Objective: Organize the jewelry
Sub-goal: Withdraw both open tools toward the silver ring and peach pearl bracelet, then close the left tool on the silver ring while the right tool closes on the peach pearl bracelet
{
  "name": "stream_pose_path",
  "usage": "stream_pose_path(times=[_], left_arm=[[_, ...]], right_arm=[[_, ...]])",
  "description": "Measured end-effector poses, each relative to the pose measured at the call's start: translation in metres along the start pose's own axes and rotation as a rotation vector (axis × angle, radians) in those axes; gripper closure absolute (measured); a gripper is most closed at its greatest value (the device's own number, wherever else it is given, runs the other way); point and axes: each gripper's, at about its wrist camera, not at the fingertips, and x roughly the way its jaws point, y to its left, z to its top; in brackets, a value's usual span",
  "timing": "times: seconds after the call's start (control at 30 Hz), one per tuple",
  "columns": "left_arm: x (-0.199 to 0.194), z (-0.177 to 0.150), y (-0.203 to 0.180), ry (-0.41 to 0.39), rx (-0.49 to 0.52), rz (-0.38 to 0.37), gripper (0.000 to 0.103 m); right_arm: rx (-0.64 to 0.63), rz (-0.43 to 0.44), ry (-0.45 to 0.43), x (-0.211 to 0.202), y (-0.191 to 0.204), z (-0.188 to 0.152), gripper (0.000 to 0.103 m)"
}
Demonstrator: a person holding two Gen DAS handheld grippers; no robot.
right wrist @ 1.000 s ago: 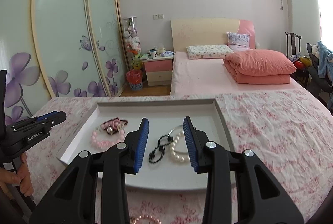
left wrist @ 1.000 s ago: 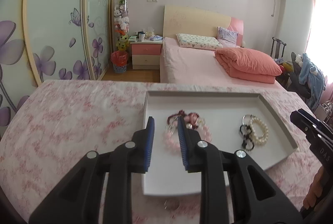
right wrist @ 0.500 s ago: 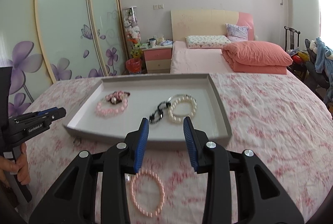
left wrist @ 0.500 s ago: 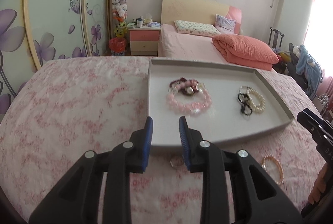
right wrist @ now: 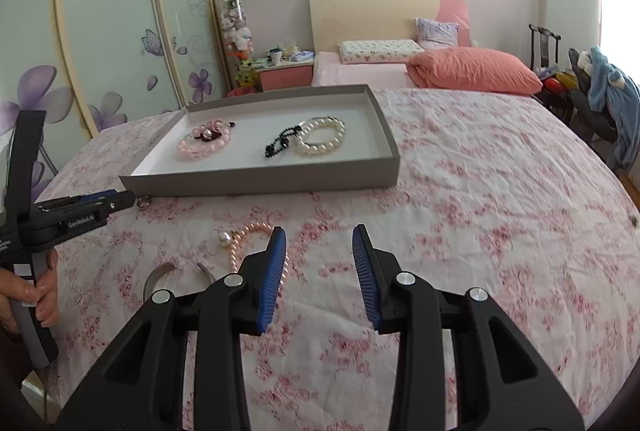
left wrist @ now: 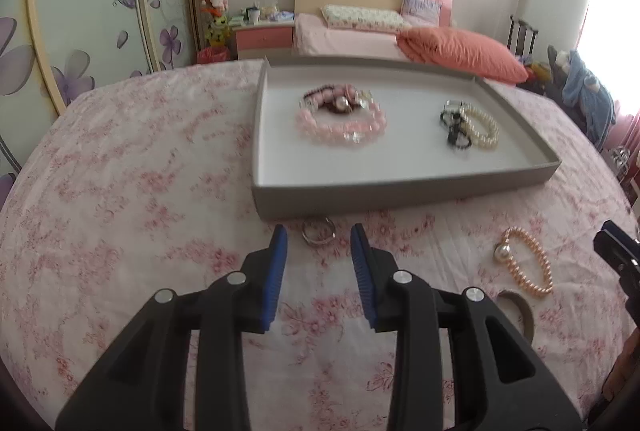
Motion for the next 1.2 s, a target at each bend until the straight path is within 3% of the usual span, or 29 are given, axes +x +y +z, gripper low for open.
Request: stream_pose_path(times=[0.17, 0.43, 0.53, 0.63, 0.97, 1.2], left_arm=[[0.021, -0.001, -0.006, 0.067, 0.012, 0.036, 0.069], [0.033, 0.01, -0.012, 0.063, 0.014, 0.075, 0.067], [0.034, 0.011, -0.014, 0.06, 0.019, 0.07, 0.08], [0.033, 0.011, -0.014, 0.06, 0.016, 0.069, 0.081], [0.025, 0.005, 0.007, 0.06, -0.003, 0.108, 0.081], [0.017, -0.002, 0.03, 0.059, -0.044, 0.136, 0.081]], right_arm=[[0.015, -0.005, 0.011, 0.002, -0.005, -0.005, 0.067], [0.021, -0.004, 0.02, 0.005, -0.007, -0.007, 0.067], [0.023, -0.002, 0.027, 0.007, -0.006, -0.008, 0.067], [0.021, -0.001, 0.03, 0.008, -0.005, -0.007, 0.067], [0.001, 0.021, 0.056, 0.016, 0.003, -0.005, 0.067], [-0.029, 0.032, 0.122, 0.031, 0.012, -0.003, 0.067]])
